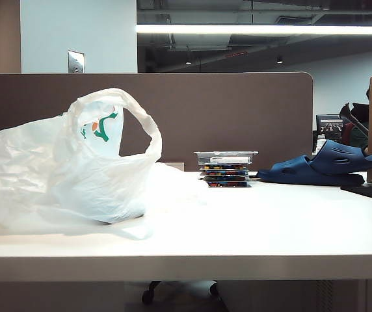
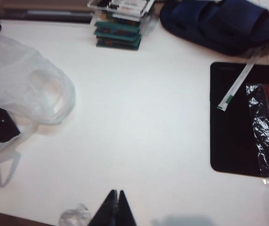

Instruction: Put the power bank into the bag.

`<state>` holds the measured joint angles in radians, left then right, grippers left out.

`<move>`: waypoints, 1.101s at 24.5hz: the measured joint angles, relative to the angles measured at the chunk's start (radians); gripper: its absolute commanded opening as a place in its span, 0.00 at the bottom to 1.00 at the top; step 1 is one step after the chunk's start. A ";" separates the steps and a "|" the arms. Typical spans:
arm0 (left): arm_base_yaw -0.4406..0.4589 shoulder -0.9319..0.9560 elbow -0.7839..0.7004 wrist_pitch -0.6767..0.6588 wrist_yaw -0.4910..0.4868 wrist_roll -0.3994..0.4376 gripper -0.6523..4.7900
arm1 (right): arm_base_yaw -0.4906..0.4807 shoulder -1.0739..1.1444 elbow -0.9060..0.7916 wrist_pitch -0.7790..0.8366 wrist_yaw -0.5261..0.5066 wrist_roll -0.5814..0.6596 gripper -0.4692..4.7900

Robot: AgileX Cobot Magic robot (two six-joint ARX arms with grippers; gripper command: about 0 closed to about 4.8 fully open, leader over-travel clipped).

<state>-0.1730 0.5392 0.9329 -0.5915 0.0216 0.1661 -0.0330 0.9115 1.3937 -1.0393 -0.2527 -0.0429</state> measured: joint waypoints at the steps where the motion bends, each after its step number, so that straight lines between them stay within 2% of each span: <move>1: 0.000 -0.039 -0.028 0.027 0.000 -0.008 0.11 | 0.000 -0.031 -0.036 0.028 -0.002 0.005 0.07; 5: 0.000 -0.172 -0.138 0.109 0.000 -0.024 0.11 | 0.000 -0.147 -0.236 0.162 -0.002 0.020 0.07; 7: 0.000 -0.222 -0.185 0.109 0.000 -0.025 0.11 | 0.000 -0.183 -0.300 0.208 -0.002 0.028 0.07; 10: 0.000 -0.317 -0.258 0.176 0.000 -0.039 0.11 | 0.000 -0.268 -0.452 0.357 0.002 0.076 0.07; 14: 0.000 -0.417 -0.364 0.201 0.008 -0.045 0.11 | 0.000 -0.363 -0.624 0.508 0.006 0.130 0.07; 19: 0.000 -0.493 -0.453 0.256 0.033 -0.048 0.11 | 0.000 -0.425 -0.742 0.628 0.006 0.151 0.07; 21: -0.001 -0.536 -0.527 0.321 0.048 -0.049 0.11 | 0.001 -0.460 -0.804 0.683 0.007 0.158 0.07; 27: -0.002 -0.536 -0.652 0.441 0.066 -0.051 0.11 | 0.003 -0.507 -0.958 0.836 0.014 0.187 0.07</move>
<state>-0.1753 0.0029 0.2810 -0.1509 0.0879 0.1154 -0.0299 0.4042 0.4362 -0.2035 -0.2390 0.1440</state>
